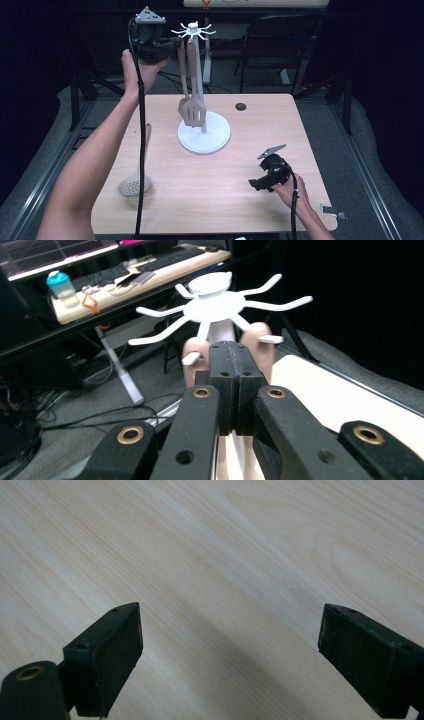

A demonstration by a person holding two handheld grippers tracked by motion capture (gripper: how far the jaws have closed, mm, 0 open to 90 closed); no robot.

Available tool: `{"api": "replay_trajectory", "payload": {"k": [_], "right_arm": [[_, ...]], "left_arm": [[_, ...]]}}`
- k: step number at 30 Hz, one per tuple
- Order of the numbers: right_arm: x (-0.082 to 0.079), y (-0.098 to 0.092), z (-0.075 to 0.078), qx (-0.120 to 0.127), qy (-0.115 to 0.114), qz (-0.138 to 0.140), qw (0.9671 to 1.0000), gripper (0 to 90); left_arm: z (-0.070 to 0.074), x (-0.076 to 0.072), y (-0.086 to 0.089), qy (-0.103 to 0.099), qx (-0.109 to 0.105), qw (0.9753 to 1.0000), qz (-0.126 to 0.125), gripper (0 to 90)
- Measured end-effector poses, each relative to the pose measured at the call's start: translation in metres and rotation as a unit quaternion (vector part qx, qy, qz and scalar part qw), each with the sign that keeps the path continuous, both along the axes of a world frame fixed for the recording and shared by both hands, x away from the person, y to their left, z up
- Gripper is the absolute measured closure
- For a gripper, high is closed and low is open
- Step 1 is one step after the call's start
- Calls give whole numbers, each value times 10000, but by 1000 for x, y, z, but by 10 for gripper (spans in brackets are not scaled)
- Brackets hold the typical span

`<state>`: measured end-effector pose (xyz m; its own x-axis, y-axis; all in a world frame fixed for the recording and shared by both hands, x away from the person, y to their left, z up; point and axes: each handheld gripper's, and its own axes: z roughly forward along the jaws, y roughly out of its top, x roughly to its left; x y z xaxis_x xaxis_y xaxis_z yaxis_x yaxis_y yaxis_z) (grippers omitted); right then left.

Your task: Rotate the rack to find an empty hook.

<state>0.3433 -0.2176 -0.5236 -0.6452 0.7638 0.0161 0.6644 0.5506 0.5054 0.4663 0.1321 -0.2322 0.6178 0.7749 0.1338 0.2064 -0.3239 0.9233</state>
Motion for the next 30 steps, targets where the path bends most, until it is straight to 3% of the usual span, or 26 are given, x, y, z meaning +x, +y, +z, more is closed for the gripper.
{"api": "replay_trajectory", "payload": {"k": [16,17,20,25,30], "right_arm": [[-1,3,-1,121,-25,14,9999,104],[-1,2,1,-14,-24,37,10000,105],[0,3,-1,127,-16,23,9999,106],[-1,2,1,116,-32,36,9999,111],[-2,1,2,139,-55,44,9999,117]], "left_arm": [[-2,18,7,31,-44,9994,338,900],[-2,20,7,29,-36,9993,373,900],[-1,23,5,52,-14,9989,458,900],[0,17,7,38,-53,9988,485,900],[4,2,9,-42,-103,9989,445,900]]}}
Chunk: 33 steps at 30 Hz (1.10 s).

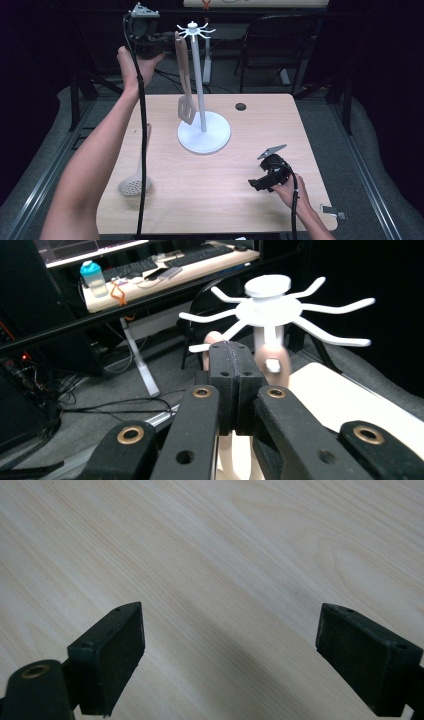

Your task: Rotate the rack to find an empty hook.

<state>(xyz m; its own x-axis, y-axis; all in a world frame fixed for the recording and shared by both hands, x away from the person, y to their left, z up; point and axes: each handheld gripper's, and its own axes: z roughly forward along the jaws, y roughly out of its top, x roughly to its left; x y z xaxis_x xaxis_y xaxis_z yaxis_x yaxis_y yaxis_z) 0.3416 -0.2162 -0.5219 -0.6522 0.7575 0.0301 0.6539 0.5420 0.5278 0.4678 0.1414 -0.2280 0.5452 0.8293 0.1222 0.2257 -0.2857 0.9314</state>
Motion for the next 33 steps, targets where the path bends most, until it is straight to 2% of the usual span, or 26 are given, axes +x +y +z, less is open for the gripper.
{"api": "replay_trajectory", "payload": {"k": [4,8,11,15,18,19,22,25,27,28,31,33], "right_arm": [[-2,1,3,3,-26,19,10000,120],[-2,2,3,-9,-56,5,10000,123],[-1,2,3,-30,-44,21,10000,123],[-2,2,3,-14,-87,14,10000,123],[-1,1,4,-104,-34,42,9999,122],[-1,1,2,-17,-18,32,10000,122],[0,1,2,-84,-8,59,9999,122],[-2,2,2,27,-49,24,10000,122],[-1,2,2,19,-35,34,10000,123],[-1,1,2,-71,-22,49,10000,123],[0,1,1,9,-4,39,10000,123],[0,1,1,-28,-30,26,10000,123]], "left_arm": [[4,-17,-2,-130,20,9998,-177,900],[7,-25,-9,-156,187,9989,-404,900],[5,-21,-11,-107,233,9988,-427,900],[1,-12,-9,-16,144,9991,-388,900],[0,-8,-8,-10,131,9993,-364,900],[0,-7,-9,-21,113,9993,-355,900],[1,-6,-9,-35,144,9995,-281,900],[1,-4,-8,-27,149,9997,-213,900],[1,-3,-9,-33,113,9997,-198,900],[1,-2,-8,-28,134,9997,-198,900],[0,0,-9,-21,113,9998,-171,900],[0,1,-9,-3,119,9998,-157,900]]}}
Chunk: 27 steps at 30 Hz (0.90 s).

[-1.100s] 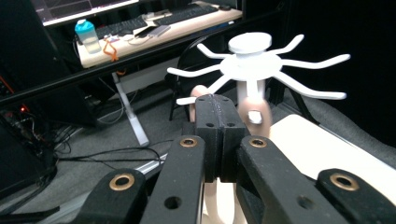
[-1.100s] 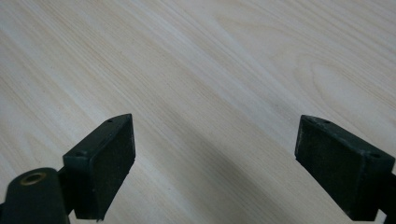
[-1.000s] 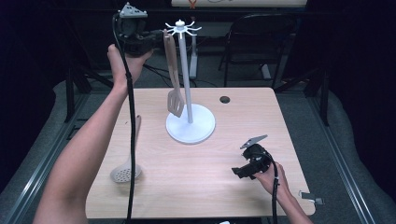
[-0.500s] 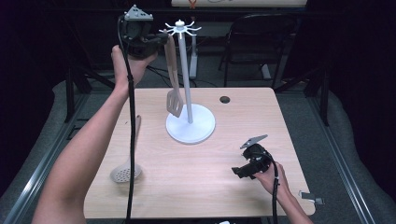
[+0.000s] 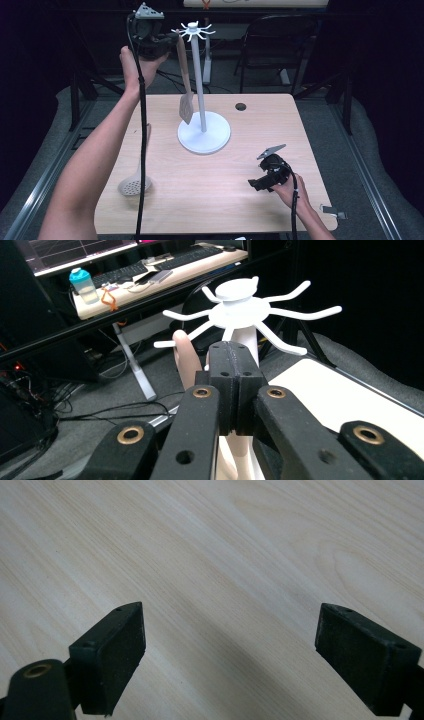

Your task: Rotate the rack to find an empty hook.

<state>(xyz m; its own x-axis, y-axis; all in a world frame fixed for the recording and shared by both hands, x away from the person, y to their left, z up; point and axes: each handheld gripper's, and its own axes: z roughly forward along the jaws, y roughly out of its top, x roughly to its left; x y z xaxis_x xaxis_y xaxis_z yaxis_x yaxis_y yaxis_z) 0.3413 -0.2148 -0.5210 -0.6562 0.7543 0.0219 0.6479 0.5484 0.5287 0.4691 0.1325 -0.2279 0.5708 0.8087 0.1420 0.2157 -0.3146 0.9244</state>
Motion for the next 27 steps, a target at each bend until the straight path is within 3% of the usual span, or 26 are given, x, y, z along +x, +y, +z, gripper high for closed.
{"api": "replay_trajectory", "payload": {"k": [8,11,12,16,19,24,27], "right_arm": [[0,-1,1,8,4,2,10000,123],[0,-2,3,-205,12,50,9998,124],[0,-1,1,-82,43,44,9999,124],[0,-1,1,-92,56,58,9999,124],[0,0,0,39,55,30,10000,124],[0,-1,0,-13,33,25,10000,124],[0,-1,0,-15,27,28,10000,124]], "left_arm": [[0,5,-1,32,-10,10000,72,900],[0,7,1,45,-5,9999,125,899],[0,8,2,58,-20,9999,140,900],[0,13,5,84,-65,9998,180,900],[1,15,7,93,-67,9997,198,899],[0,14,13,82,-167,9996,208,898],[-1,10,19,78,-260,9994,211,851]]}}
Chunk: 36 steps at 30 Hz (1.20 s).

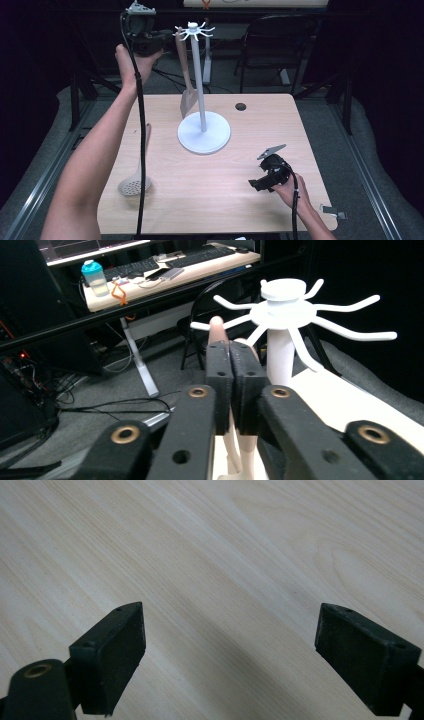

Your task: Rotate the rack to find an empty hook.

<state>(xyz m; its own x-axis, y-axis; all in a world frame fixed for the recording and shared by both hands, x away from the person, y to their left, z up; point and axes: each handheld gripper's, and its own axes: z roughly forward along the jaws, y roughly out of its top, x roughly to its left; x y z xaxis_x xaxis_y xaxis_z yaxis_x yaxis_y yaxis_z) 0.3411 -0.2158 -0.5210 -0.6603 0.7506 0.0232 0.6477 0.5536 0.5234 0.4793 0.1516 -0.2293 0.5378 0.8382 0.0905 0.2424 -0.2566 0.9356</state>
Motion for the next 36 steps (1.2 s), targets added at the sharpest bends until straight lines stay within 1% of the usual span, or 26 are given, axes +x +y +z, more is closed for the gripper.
{"api": "replay_trajectory", "payload": {"k": [2,4,6,9,12,16,18,20,21,25,26,27,28,29,32,36], "right_arm": [[0,0,0,-39,7,23,10000,124],[0,0,1,-80,8,26,10000,124],[0,0,1,-70,29,34,10000,124],[0,1,1,-69,36,56,10000,124],[0,1,1,-74,38,57,9999,124],[0,1,1,-44,49,52,10000,123],[0,1,1,-82,41,62,9999,123],[0,1,1,-95,43,44,9999,123],[0,1,1,-60,40,32,10000,123],[0,1,0,-51,2,42,10000,123],[0,1,0,-83,14,62,9999,123],[0,1,0,-55,2,32,10000,123],[0,1,0,-65,4,49,10000,123],[0,2,0,-39,11,61,10000,123],[0,2,0,-49,18,67,10000,123],[0,2,-1,-43,41,65,10000,123]], "left_arm": [[-1,-3,5,-13,-25,10000,28,792],[-3,-5,10,41,-56,10000,66,732],[-5,-7,13,132,-3,9998,130,638],[-11,-9,19,230,53,9995,202,541],[-20,-11,25,352,116,9990,243,448],[-36,-13,31,528,230,9980,272,350],[-46,-15,34,615,345,9970,323,305],[-56,-16,35,687,455,9959,365,270],[-62,-17,36,733,516,9952,381,258],[-84,-22,41,878,717,9927,419,220],[-90,-23,41,918,760,9919,441,214],[-95,-23,42,972,865,9904,467,202],[-101,-24,43,1007,924,9894,493,187],[-107,-25,44,1067,955,9885,491,177],[-123,-28,48,1161,1018,9865,539,157],[-144,-32,54,1288,1030,9843,621,145]]}}
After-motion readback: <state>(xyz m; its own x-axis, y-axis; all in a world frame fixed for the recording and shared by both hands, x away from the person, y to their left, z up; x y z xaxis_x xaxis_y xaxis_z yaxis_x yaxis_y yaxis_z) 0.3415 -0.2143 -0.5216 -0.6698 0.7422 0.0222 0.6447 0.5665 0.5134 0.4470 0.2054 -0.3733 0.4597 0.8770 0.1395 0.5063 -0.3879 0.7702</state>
